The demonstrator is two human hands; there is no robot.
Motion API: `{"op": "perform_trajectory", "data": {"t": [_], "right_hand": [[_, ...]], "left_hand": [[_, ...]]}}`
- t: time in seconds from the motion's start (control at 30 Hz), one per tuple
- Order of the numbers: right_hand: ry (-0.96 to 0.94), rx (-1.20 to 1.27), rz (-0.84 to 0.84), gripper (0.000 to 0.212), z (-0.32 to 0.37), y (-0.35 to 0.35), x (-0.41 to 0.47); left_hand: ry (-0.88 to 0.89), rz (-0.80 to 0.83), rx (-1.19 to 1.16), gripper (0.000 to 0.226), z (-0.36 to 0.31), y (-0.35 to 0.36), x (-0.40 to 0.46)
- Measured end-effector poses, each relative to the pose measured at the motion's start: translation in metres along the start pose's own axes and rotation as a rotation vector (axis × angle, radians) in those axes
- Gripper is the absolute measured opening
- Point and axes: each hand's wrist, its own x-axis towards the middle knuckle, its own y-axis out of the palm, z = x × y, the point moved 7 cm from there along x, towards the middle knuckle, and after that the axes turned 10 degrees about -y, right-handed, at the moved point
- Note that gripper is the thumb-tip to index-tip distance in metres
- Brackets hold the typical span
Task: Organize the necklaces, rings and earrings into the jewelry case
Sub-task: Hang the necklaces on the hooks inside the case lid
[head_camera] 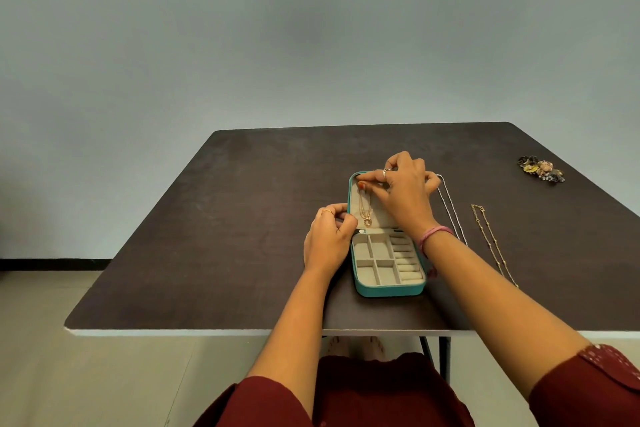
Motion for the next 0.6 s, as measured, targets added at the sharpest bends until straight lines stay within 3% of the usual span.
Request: {"op": "perform_trajectory", "data": {"t": [0.33,0.6], "right_hand": [[0.089,0.115,-0.031,0.020,-0.0077,0.0012,0.0026],[-0.040,0.011,-0.032,0.022,-0.0021,-0.0015,-0.0045]], "left_hand": [[0.004,0.018,-0.063,0.016,-0.0007,-0.0017,-0.0027],[0.018,0.029,-0.125,0.015,-0.0021,-0.0029,-0.0050]]}}
